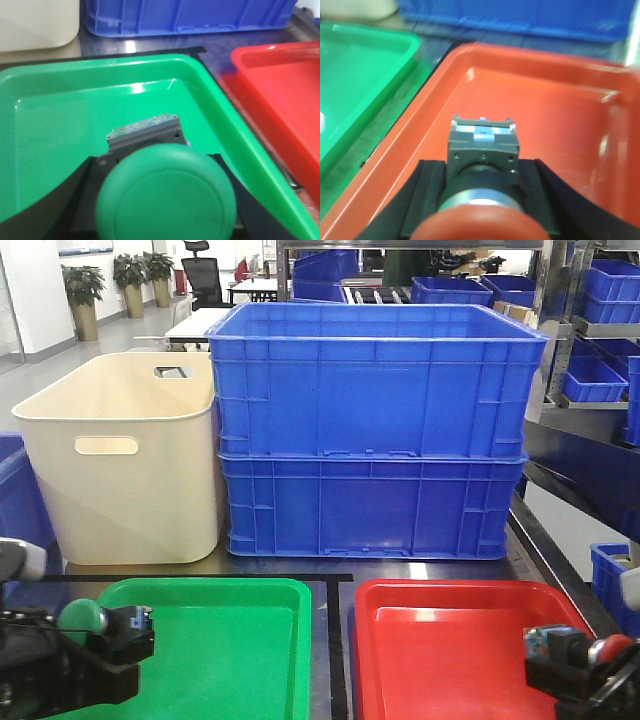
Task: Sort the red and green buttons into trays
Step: 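Lower both grippers and open them to release the buttons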
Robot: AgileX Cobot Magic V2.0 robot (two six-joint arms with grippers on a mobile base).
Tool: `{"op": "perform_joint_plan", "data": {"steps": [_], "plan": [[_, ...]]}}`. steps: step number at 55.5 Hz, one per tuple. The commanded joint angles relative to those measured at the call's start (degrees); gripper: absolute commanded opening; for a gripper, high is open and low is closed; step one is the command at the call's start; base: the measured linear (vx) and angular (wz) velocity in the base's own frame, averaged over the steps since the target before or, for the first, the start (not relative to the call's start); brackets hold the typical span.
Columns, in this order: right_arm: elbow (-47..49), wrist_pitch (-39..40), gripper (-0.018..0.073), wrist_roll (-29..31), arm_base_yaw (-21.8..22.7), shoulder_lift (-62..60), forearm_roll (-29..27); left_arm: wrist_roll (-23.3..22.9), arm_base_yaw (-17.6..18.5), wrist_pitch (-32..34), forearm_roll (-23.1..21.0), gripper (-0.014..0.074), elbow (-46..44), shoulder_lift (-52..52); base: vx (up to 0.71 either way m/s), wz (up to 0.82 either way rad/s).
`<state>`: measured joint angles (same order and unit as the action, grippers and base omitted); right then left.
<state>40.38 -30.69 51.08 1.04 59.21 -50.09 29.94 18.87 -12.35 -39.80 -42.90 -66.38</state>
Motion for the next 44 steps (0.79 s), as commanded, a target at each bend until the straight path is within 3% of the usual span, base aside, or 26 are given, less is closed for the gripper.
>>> {"op": "perform_joint_plan", "data": {"steps": [1, 11, 19, 26, 35, 44], "plan": [[1.75, 2.1, 0.0, 3.59, 0.18, 2.34, -4.86, 0.33, 0.85, 5.64, -1.66, 0.0004, -2.02, -1.8, 0.0, 0.0], [1.75, 0.15, 0.006, 2.83, 0.18, 6.88, -4.91, 0.15, 0.85, 6.11, -1.62, 0.002, -2.02, -6.03, 0.0, 0.0], [1.75, -1.13, 0.0164, 2.88, 0.18, 9.39, -4.54, 0.15, 0.85, 6.28, -1.55, 0.0088, -2.02, -7.97, 0.0, 0.0], [1.75, -1.13, 0.0292, 2.88, 0.18, 10.76, -4.6, 0.15, 0.85, 6.4, -1.5, 0.0217, -1.97, -8.36, 0.0, 0.0], [1.75, -0.66, 0.0498, 2.88, 0.18, 12.17, -4.74, 0.21, 0.85, 7.33, -1.5, 0.0471, -1.97, -8.86, 0.0, 0.0], [1.75, -0.45, 0.0598, 2.88, 0.18, 12.38, -4.8, 0.16, 0.85, 7.33, -1.56, 0.0676, -1.97, -8.86, 0.0, 0.0]]}}
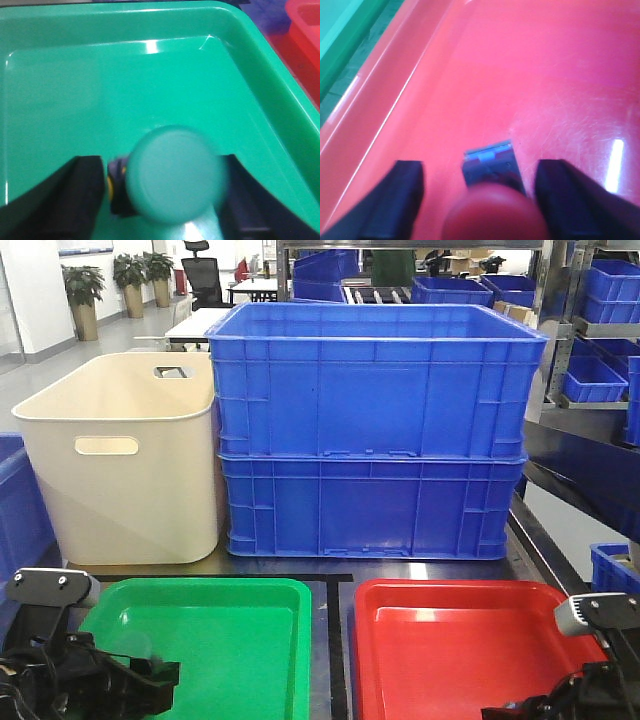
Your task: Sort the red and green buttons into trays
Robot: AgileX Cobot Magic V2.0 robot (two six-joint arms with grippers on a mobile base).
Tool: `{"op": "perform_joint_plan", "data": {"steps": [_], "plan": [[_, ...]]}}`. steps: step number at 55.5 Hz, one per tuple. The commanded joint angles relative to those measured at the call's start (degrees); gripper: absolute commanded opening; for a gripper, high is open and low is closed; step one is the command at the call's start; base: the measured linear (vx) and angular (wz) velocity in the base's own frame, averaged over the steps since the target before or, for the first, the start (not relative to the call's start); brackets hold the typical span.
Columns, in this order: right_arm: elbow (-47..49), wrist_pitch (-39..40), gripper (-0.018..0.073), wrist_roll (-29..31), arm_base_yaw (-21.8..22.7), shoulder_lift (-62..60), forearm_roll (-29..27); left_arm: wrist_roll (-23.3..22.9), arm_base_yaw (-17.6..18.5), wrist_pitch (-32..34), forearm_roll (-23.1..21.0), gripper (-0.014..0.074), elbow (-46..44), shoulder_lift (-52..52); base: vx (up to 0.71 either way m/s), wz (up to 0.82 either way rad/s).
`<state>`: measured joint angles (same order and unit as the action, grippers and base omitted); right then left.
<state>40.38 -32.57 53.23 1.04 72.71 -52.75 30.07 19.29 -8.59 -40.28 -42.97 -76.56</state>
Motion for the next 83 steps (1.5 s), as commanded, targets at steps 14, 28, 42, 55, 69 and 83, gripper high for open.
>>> {"op": "perform_joint_plan", "data": {"steps": [14, 28, 42, 55, 69, 83], "plan": [[1.75, 2.27, 0.0587, 0.74, 0.18, -1.12, -2.51, -0.18, 0.43, 3.61, -1.2, 0.0713, -1.9, 1.68, 0.0, 0.0], [1.75, 2.25, 0.0563, 0.74, 0.18, -1.12, -2.51, -0.38, 0.43, 3.61, -1.26, 0.0643, -1.9, 7.59, 0.0, 0.0], [1.75, 2.25, 0.0563, 0.74, 0.18, -1.12, -2.51, -0.38, 0.43, 3.57, -1.15, 0.0547, -1.9, 15.82, 0.0, 0.0], [1.75, 2.25, 0.0563, 0.74, 0.18, -1.12, -2.51, -0.38, 0.43, 3.57, -1.15, 0.0468, -1.9, 16.62, 0.0, 0.0], [1.75, 2.25, 0.0563, 0.74, 0.24, -1.12, -2.51, -0.38, 0.43, 3.46, -1.03, 0.0412, -1.7, 16.43, 0.0, 0.0], [1.75, 2.24, 0.0563, 0.74, 0.24, -1.12, -2.51, -0.65, 0.36, 6.58, 1.05, 0.0277, 4.36, 23.19, 0.0, 0.0]]}}
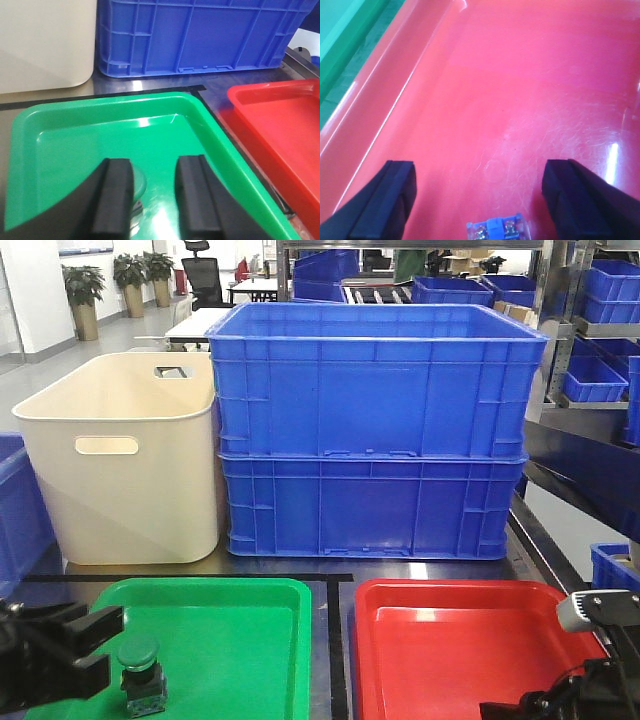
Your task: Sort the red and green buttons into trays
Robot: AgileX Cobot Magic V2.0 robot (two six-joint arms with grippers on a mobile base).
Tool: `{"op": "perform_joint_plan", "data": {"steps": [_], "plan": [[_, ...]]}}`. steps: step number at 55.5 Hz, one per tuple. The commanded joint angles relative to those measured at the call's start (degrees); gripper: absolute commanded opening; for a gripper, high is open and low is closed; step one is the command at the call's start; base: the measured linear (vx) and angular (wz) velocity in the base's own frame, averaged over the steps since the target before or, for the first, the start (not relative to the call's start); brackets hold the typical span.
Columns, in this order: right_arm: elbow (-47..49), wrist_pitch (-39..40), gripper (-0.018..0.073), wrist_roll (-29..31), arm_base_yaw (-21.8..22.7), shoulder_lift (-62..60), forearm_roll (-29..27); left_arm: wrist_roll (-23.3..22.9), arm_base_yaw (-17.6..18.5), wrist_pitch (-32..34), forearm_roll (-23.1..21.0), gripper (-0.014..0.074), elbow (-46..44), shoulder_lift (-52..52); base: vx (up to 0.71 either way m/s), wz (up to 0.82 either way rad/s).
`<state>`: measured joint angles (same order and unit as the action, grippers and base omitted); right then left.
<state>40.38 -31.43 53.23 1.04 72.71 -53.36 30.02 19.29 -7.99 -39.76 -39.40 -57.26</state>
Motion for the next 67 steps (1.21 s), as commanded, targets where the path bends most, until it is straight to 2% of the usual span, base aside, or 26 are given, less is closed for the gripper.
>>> {"op": "perform_joint_plan", "data": {"steps": [1, 9, 19, 24, 39, 42, 44, 46, 51, 67], "plan": [[1.75, 1.1, 0.0563, 0.74, 0.24, -1.12, -1.89, -0.6, 0.36, 6.7, 0.82, 0.0262, 1.74, 4.57, 0.0, 0.0], [1.75, 1.1, 0.0563, 0.74, 0.24, -1.12, -1.89, -0.93, 0.36, 10.84, 3.59, 0.0153, 10.0, 14.58, 0.0, 0.0], [1.75, 1.1, 0.0563, 0.74, 0.24, -1.12, -1.89, -7.54, 0.17, 11.72, 11.76, 0.0039, 20.94, 27.63, 0.0, 0.0], [1.75, 1.1, 0.0563, 0.74, 0.24, -1.12, -1.89, -11.69, -1.73, 12.2, 17.18, -0.001, 26.35, 33.88, 0.0, 0.0], [1.75, 1.1, 0.0563, 0.74, 0.24, -1.12, -1.89, -26.11, -10.59, 12.48, 33.7, -0.0008, 38.32, 52.15, 0.0, 0.0], [1.75, 1.1, 0.0563, 0.74, 0.24, -1.12, -1.89, -28.12, -12.16, 12.42, 34.97, -0.0008, 39.9, 55.35, 0.0, 0.0], [1.75, 1.1, 0.0563, 0.74, 0.24, -1.12, -1.89, -29.35, -13.11, 9.93, 35.51, -0.0008, 39.85, 57.55, 0.0, 0.0], [1.75, 1.05, 0.0563, 0.74, 0.24, -1.12, -1.89, -29.6, -13.96, 7.99, 35.52, -0.0008, 39.78, 59.36, 0.0, 0.0], [1.75, 0.83, 0.0563, 0.74, 0.24, -1.12, -1.89, -29.55, -15.69, 7.99, 35.34, -0.0008, 39.78, 58.31, 0.0, 0.0], [1.75, 0.91, 0.0563, 0.74, 0.24, -1.12, -1.89, -29.55, -16.38, 7.99, 35.34, -0.0006, 39.78, 58.17, 0.0, 0.0]]}}
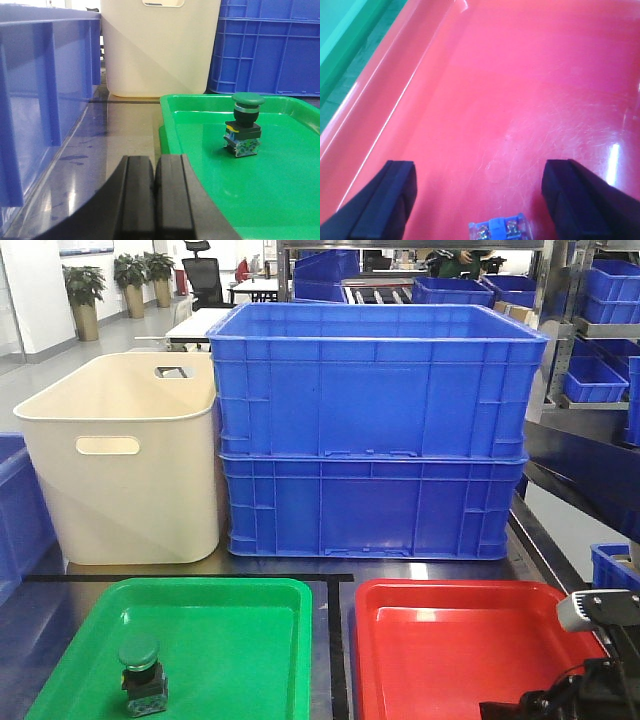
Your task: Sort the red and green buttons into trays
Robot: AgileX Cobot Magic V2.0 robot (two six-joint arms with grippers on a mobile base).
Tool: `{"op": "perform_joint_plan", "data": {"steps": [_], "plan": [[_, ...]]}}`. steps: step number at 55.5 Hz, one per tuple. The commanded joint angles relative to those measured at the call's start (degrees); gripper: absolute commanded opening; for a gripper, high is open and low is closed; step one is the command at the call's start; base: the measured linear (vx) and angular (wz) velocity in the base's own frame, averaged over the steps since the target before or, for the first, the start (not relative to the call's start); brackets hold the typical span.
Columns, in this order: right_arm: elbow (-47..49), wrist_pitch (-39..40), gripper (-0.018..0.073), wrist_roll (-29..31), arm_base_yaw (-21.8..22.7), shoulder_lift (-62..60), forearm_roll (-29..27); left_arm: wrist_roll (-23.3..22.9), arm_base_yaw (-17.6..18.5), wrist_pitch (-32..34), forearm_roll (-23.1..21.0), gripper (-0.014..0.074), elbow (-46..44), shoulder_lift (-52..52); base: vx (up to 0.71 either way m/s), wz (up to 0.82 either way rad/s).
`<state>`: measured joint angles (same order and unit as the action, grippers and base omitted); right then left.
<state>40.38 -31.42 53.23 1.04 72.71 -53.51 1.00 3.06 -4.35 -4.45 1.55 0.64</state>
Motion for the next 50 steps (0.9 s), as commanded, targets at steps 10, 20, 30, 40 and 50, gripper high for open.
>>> {"op": "perform_joint_plan", "data": {"steps": [10, 20, 30, 40, 50], "plan": [[1.75, 0.9, 0.0563, 0.74, 0.24, -1.12, -1.75, -0.53, -0.16, 4.35, 0.03, -0.0006, -1.17, 0.27, 0.0, 0.0], [1.75, 0.9, 0.0563, 0.74, 0.24, -1.12, -1.75, -0.53, -0.16, 4.35, 0.03, -0.0006, -1.17, 0.27, 0.0, 0.0], [1.75, 0.9, 0.0563, 0.74, 0.24, -1.12, -1.75, -0.53, -0.16, 4.35, 0.03, -0.0006, -1.17, 0.27, 0.0, 0.0], [1.75, 0.9, 0.0563, 0.74, 0.24, -1.12, -1.75, -0.53, -0.16, 4.35, 0.03, -0.0006, -1.17, 0.27, 0.0, 0.0], [1.75, 1.14, 0.0563, 0.74, 0.28, -1.12, -1.75, -0.53, -0.16, 4.35, 0.03, -0.0006, -1.17, 0.27, 0.0, 0.0]]}}
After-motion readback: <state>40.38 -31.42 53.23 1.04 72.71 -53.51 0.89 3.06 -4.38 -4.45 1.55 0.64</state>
